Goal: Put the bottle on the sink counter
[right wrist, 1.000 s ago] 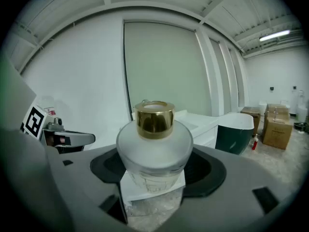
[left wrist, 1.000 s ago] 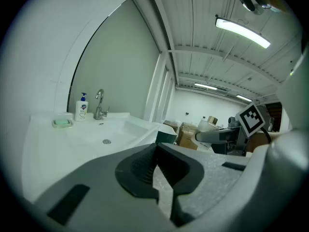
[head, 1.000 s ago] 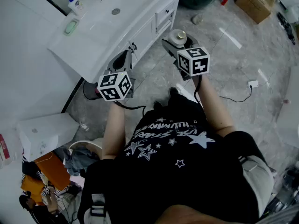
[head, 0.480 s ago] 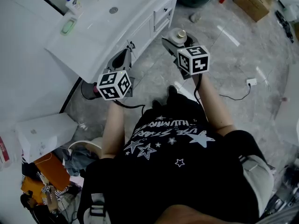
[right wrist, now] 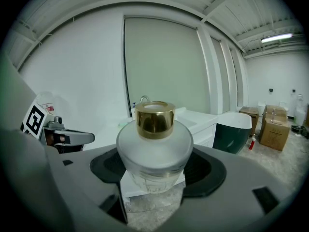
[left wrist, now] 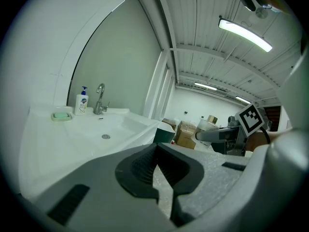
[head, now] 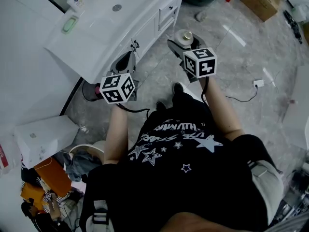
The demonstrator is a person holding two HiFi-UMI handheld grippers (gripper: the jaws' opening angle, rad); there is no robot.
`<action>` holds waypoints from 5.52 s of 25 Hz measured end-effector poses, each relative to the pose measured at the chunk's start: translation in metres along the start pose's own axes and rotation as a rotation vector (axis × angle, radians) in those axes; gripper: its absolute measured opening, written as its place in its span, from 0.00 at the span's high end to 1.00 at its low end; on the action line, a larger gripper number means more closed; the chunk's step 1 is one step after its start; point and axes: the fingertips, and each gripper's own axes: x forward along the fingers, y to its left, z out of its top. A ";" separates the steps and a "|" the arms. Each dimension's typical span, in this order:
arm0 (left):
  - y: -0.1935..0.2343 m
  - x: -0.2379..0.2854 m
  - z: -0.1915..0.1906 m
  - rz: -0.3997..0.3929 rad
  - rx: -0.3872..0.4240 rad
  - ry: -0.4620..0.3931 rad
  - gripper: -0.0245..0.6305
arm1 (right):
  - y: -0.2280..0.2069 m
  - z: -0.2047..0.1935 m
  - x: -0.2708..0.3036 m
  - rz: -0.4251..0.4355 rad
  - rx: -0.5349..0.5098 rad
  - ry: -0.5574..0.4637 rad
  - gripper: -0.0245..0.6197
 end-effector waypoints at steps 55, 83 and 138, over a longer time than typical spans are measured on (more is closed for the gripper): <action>0.031 0.409 0.145 0.246 -0.024 -0.014 0.95 | -0.343 0.141 0.289 0.262 -0.027 0.068 0.46; 0.188 0.573 0.231 0.233 -0.067 -0.061 0.95 | -0.378 0.218 0.518 0.257 -0.084 0.137 0.46; 0.290 0.610 0.203 0.538 -0.238 0.003 0.95 | -0.354 0.196 0.729 0.381 -0.301 0.251 0.46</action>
